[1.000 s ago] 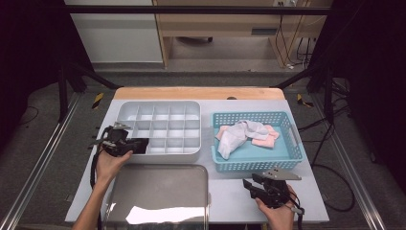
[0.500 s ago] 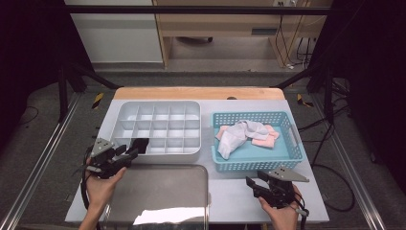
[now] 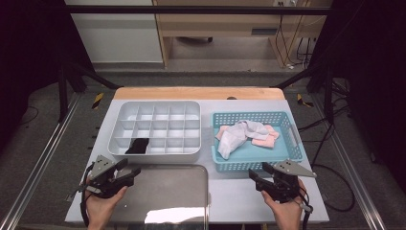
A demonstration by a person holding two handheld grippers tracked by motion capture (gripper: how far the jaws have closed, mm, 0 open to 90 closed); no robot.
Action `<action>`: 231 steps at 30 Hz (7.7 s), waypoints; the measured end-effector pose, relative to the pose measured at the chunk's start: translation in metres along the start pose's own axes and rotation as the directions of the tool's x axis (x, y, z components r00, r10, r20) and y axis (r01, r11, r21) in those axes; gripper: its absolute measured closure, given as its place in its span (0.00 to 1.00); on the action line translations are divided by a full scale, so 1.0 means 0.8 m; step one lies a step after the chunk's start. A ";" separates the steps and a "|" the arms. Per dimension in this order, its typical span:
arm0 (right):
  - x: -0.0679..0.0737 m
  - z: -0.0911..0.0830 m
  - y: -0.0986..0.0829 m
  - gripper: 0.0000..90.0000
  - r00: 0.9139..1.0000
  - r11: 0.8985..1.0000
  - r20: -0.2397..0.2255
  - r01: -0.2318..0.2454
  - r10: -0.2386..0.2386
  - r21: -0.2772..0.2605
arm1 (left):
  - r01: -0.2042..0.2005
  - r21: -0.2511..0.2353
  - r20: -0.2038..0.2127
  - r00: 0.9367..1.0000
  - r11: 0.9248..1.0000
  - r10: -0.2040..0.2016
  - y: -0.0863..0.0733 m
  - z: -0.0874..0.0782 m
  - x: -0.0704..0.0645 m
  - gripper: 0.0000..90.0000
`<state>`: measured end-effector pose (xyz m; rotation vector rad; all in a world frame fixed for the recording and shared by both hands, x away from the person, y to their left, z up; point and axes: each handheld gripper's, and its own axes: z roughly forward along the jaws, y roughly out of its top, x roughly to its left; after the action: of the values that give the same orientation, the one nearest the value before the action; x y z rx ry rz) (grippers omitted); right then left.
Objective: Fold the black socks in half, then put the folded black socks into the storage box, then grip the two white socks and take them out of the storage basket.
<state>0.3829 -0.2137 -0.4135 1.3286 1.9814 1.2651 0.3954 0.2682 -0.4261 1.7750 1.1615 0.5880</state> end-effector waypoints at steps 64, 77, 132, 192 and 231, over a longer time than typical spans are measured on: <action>-0.043 0.166 0.145 0.46 0.993 1.000 0.116 0.008 -0.011 0.025 | -0.002 0.093 0.090 0.996 0.996 -0.007 -0.031 0.020 0.003 0.48; -0.038 0.204 0.124 0.44 0.993 0.987 0.102 0.035 -0.051 0.155 | -0.001 0.096 0.092 0.996 0.995 -0.008 -0.031 0.020 0.004 0.50; -0.052 0.227 0.095 0.97 0.999 0.952 -0.030 0.032 -0.024 0.305 | -0.010 0.116 0.090 0.996 0.993 0.000 -0.033 0.025 0.004 0.51; -0.065 0.152 0.131 0.92 0.996 0.997 -0.083 0.051 -0.046 0.059 | -0.010 0.128 0.100 0.995 0.992 -0.003 -0.033 0.029 0.002 0.51; -0.009 -0.009 0.135 0.92 0.969 0.968 -0.187 0.120 -0.163 -0.221 | 0.026 0.118 0.091 0.995 0.993 -0.037 -0.031 0.024 0.003 0.50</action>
<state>0.4333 -0.2106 -0.3172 0.9728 1.9729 1.5419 0.3998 0.2658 -0.4569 1.8593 1.1774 0.4217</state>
